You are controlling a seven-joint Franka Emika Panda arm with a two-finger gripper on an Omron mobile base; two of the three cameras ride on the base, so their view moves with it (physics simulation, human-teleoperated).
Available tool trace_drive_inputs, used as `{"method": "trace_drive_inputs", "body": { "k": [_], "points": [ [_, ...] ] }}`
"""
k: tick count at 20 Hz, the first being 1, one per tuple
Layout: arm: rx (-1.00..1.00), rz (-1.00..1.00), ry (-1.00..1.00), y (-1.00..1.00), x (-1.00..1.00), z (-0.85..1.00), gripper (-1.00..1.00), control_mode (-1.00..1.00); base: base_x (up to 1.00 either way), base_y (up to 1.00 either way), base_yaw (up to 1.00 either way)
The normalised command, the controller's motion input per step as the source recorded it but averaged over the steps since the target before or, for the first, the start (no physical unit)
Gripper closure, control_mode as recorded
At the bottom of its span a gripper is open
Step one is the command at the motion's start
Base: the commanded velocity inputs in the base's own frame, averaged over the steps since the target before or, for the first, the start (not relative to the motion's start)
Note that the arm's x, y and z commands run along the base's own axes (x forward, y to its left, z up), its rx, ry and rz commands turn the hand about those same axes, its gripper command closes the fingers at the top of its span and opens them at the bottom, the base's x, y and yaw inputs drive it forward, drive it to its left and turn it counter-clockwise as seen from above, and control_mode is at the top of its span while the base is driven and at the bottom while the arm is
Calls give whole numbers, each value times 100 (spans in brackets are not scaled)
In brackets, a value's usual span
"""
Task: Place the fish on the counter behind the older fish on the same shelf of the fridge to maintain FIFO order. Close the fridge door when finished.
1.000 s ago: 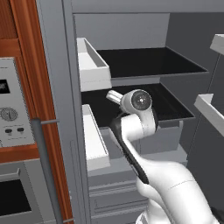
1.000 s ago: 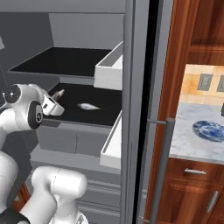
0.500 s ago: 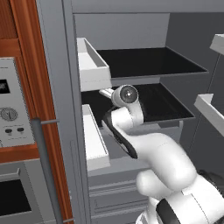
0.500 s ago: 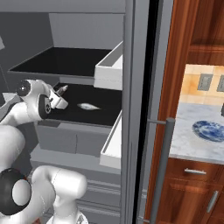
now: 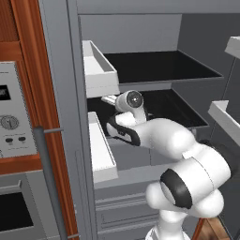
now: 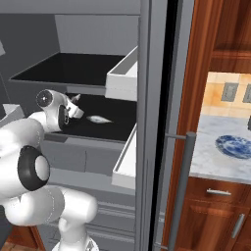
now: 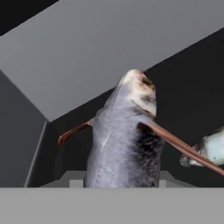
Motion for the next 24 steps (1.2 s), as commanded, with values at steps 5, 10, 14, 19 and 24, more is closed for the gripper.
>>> {"method": "trace_drive_inputs", "body": {
  "k": [5, 10, 14, 19, 24],
  "points": [
    [-6, 8, 0, 35, 54, -5, 100, -100, 0, 0, 0],
    [-5, 5, 0, 27, 47, -14, 100, -100, 0, 0, 0],
    [-6, 3, -6, 11, 43, -13, 100, -100, 0, 0, 0],
    [-11, 0, -7, 1, 33, -15, 100, -100, 0, 0, 0],
    [-11, 0, 0, 8, 44, -20, 100, -100, 0, 0, 0]
  ]
}}
